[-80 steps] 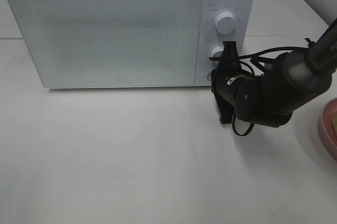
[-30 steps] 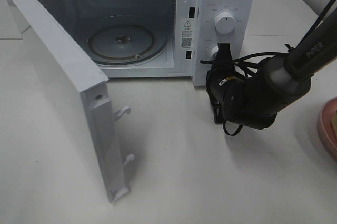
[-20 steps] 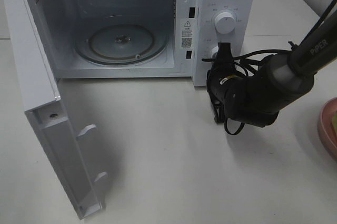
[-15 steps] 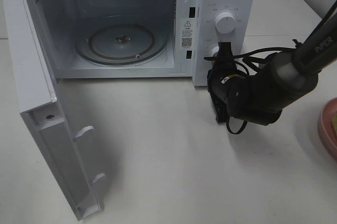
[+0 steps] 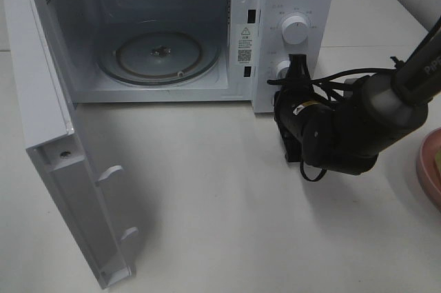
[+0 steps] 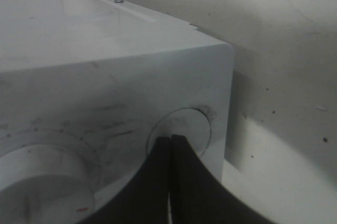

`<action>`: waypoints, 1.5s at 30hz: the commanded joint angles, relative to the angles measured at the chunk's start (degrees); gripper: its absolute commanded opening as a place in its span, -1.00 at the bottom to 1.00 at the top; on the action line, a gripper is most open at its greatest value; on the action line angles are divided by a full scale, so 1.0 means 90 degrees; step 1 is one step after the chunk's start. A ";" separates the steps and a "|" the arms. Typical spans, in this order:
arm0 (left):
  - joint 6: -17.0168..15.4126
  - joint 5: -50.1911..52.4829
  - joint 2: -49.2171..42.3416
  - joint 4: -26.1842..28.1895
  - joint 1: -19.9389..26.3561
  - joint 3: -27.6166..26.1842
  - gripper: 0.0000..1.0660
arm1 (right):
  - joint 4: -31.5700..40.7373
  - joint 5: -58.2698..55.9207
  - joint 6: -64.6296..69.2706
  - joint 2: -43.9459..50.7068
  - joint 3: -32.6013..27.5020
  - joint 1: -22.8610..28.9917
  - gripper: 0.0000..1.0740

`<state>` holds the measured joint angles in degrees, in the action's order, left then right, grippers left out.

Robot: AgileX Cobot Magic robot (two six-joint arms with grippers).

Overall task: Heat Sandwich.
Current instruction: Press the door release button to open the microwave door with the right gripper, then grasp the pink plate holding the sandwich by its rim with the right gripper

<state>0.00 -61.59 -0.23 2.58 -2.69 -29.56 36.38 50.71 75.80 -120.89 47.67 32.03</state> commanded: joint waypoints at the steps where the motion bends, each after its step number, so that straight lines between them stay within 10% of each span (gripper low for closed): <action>1: 0.0000 0.0057 -0.0127 0.0038 0.0019 0.0000 0.83 | -0.0121 0.0166 0.0032 0.0191 -0.0115 0.0019 -1.00; 28: 0.0000 0.0057 -0.0127 0.0038 0.0019 0.0000 0.83 | -0.0611 -0.2464 -0.2012 0.2222 -0.1534 0.0006 -1.00; 45: 0.0000 0.0057 -0.0127 0.0038 0.0019 0.0000 0.83 | -0.4354 -0.6519 -0.4195 0.3215 -0.0802 0.0006 -0.94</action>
<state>0.00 -61.59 -0.23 2.58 -2.69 -29.56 1.89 -2.35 42.06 -94.19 39.76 32.09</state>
